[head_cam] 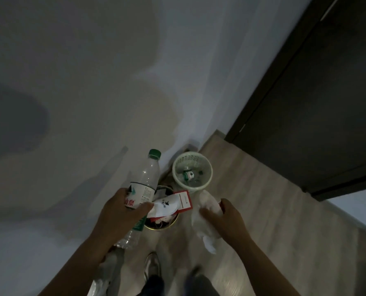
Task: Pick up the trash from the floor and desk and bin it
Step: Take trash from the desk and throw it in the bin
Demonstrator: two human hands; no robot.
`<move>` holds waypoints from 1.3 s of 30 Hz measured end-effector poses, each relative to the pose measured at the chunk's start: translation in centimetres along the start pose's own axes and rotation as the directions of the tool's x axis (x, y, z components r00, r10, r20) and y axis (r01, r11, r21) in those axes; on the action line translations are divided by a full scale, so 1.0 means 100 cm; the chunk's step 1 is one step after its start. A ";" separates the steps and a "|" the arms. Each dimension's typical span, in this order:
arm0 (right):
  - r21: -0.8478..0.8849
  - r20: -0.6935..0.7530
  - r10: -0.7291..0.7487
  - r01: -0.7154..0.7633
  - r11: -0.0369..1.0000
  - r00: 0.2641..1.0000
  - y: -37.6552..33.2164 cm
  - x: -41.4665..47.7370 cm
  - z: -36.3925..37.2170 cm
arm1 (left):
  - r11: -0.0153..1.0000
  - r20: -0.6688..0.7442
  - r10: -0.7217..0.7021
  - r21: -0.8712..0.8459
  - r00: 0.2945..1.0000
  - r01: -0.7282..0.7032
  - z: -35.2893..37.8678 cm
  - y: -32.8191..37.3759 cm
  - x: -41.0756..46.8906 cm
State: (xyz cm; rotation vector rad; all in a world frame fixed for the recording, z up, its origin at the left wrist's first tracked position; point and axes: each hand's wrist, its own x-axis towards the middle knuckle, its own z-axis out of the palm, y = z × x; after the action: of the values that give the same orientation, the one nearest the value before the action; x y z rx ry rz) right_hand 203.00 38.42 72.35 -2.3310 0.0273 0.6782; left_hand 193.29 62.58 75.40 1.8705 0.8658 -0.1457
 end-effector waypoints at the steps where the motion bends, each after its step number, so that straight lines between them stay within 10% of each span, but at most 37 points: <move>1: 0.011 0.025 0.006 -0.006 1.000 1.000 -0.002 0.012 0.002 | 1.000 -0.002 -0.019 0.008 1.000 0.019 0.003 0.000 0.007; 16: -0.043 0.431 0.083 -0.072 0.997 0.899 0.006 0.203 0.058 | 0.908 -0.161 -0.405 0.048 0.900 0.417 0.085 -0.059 0.081; 39: -0.119 0.466 -0.029 0.095 0.988 0.884 0.086 0.349 0.307 | 0.842 -0.151 -0.529 0.032 0.835 0.539 0.174 -0.261 0.176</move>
State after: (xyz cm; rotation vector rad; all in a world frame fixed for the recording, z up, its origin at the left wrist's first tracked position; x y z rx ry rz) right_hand 217.14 57.14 31.34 -2.2263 -0.3205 1.2218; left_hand 194.78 62.34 39.48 1.6708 1.4890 -0.4035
